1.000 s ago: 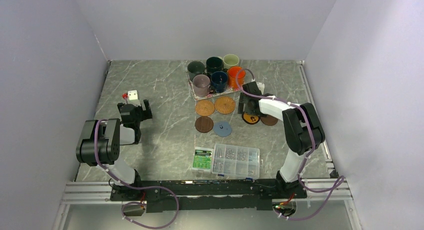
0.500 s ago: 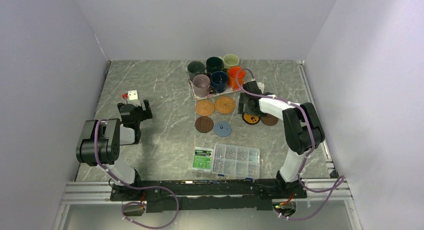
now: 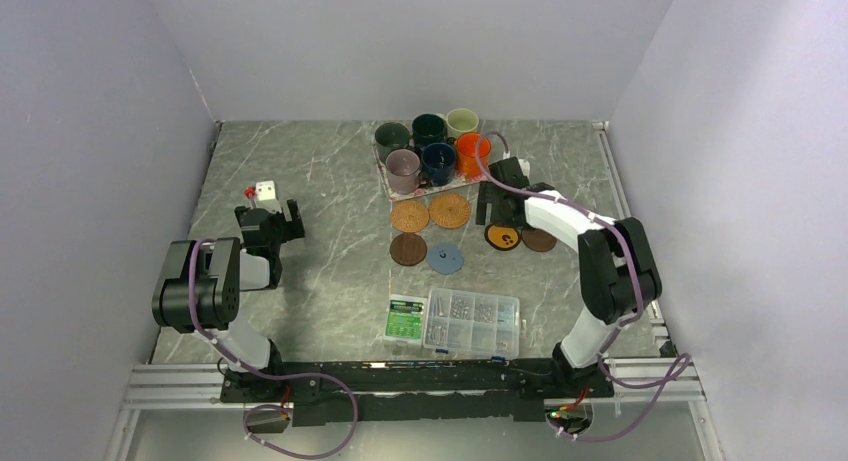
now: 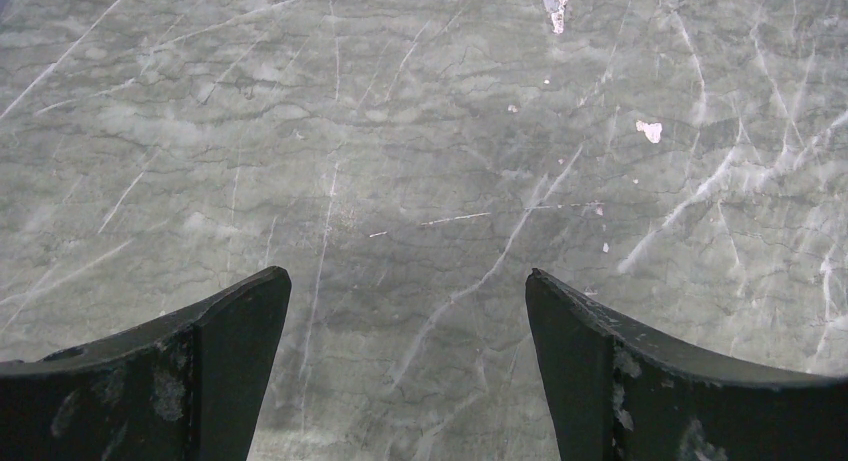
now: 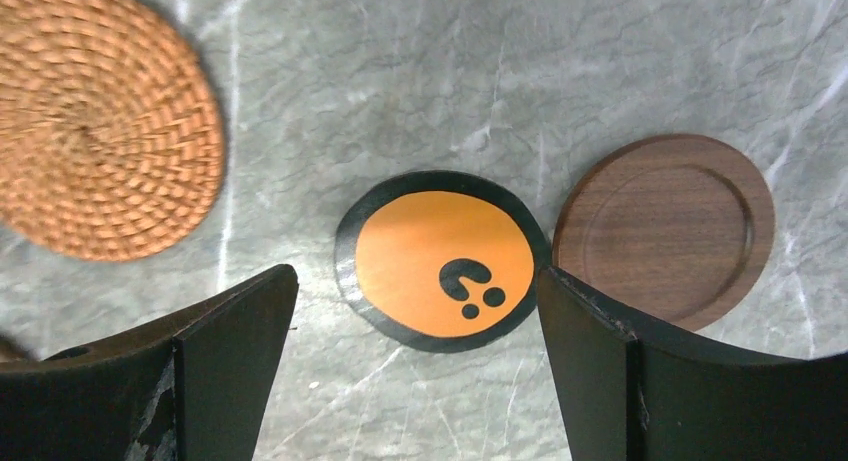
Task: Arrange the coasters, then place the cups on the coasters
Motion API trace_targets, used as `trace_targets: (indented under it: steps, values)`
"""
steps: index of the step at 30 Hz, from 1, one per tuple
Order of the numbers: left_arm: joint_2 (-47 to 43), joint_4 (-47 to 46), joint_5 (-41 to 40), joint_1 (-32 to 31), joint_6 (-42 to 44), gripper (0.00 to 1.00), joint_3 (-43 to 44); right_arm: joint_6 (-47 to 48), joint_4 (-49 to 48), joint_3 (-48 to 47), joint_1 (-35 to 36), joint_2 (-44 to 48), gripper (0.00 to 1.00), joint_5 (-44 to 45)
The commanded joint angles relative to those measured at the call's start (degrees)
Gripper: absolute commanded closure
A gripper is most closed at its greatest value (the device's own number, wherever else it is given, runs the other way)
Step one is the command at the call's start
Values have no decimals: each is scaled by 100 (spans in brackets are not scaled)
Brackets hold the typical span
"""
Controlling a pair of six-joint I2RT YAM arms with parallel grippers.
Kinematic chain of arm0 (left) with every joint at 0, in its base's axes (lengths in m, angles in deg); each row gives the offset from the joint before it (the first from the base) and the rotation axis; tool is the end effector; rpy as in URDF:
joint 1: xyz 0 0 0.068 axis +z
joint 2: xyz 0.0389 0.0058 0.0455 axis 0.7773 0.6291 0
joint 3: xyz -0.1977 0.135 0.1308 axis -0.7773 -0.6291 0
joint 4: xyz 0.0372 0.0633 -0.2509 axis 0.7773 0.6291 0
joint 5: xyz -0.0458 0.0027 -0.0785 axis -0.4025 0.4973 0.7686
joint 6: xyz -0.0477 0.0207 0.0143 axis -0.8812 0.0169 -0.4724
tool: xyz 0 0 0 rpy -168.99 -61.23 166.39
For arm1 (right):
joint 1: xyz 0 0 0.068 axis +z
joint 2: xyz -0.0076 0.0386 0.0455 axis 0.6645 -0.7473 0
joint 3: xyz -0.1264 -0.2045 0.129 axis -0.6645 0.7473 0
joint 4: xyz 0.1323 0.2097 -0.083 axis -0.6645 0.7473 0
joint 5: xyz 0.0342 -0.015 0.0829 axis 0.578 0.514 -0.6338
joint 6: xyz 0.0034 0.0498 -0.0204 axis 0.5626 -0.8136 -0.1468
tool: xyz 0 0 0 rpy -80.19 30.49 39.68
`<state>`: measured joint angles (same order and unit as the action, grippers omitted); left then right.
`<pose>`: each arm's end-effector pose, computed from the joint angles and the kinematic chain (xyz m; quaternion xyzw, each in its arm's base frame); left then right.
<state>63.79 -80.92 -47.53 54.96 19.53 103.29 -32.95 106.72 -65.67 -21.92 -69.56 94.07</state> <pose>0.2779 0.0223 0.1300 -0.0808 0.8138 0.0373 0.5744 0.3295 0.1082 0.1816 0.0693 0.9556 -0.0214 0.2856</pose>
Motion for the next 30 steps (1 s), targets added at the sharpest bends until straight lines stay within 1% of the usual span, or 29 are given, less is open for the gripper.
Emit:
trace_targets:
  steps: [1, 11, 17, 23, 30]
  values:
    - [0, -284, 82, 10, 63, 6, -6, 165, -60, -55, 64, 541, 6, -193]
    - [1, -288, 83, 10, 63, 6, -7, 174, -73, 357, 443, 1218, 5, -446]
    - [2, -285, 84, 11, 58, 6, -13, 101, -98, 589, 751, 1370, 5, -437]
    - [2, -288, 84, 10, 63, 6, -6, 11, -229, 429, 841, 1116, 5, -422]
    - [1, -291, 82, 11, 63, 6, -6, -16, -396, -226, 853, 466, 5, -395]
